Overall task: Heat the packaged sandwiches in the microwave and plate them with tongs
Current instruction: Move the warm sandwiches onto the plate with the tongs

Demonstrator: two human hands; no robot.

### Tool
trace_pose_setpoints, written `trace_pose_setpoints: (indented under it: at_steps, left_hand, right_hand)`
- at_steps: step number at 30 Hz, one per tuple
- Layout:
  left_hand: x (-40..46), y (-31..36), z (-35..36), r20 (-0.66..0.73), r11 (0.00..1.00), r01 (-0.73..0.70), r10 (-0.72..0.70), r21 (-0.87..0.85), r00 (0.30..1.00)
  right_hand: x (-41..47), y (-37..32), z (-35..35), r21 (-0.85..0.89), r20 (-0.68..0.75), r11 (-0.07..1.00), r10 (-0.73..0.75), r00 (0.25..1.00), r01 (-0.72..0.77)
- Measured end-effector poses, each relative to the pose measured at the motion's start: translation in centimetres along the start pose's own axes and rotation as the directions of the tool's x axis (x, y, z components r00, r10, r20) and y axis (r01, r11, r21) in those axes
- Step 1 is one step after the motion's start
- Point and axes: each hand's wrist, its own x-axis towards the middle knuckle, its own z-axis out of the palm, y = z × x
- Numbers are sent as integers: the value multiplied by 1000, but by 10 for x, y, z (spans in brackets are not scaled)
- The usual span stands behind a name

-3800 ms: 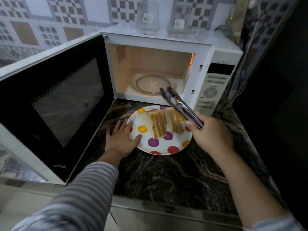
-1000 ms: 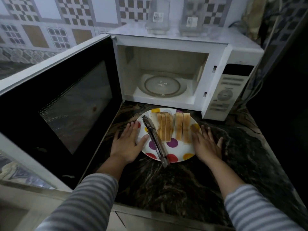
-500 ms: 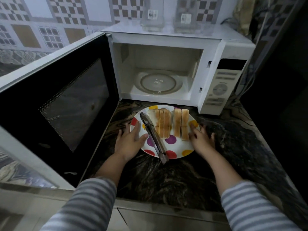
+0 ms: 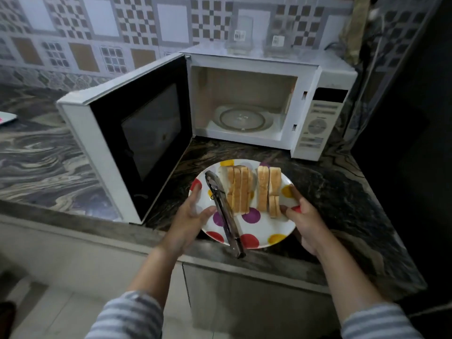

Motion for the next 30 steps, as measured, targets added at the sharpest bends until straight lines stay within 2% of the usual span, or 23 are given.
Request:
trace_pose_setpoints:
  at_steps: [7, 12, 16, 20, 24, 30]
  left_hand:
    - [-123, -21, -4, -140, 999, 36, -38, -17, 989]
    - [-211, -38, -14, -187, 997, 39, -50, -63, 981]
    - [-267, -47, -36, -255, 997, 42, -56, -61, 965]
    - [-309, -51, -65, -326, 995, 38, -66, -91, 943]
    - [-339, -54, -109, -408, 997, 44, -68, -66, 910]
    - [-373, -54, -195, -423, 998, 60, -65, -26, 904]
  right_hand:
    - [-96, 30, -4, 1, 170, 996, 90, 981, -92]
    - [-162, 52, 0, -73, 286, 995, 91, 954, -73]
    - [-200, 68, 17, -57, 348, 994, 107, 931, -93]
    - [-226, 86, 52, -42, 424, 997, 74, 903, -62]
    - [-249, 96, 101, -4, 477, 995, 88, 874, -98]
    - [-283, 108, 182, 2, 530, 998, 52, 847, -63]
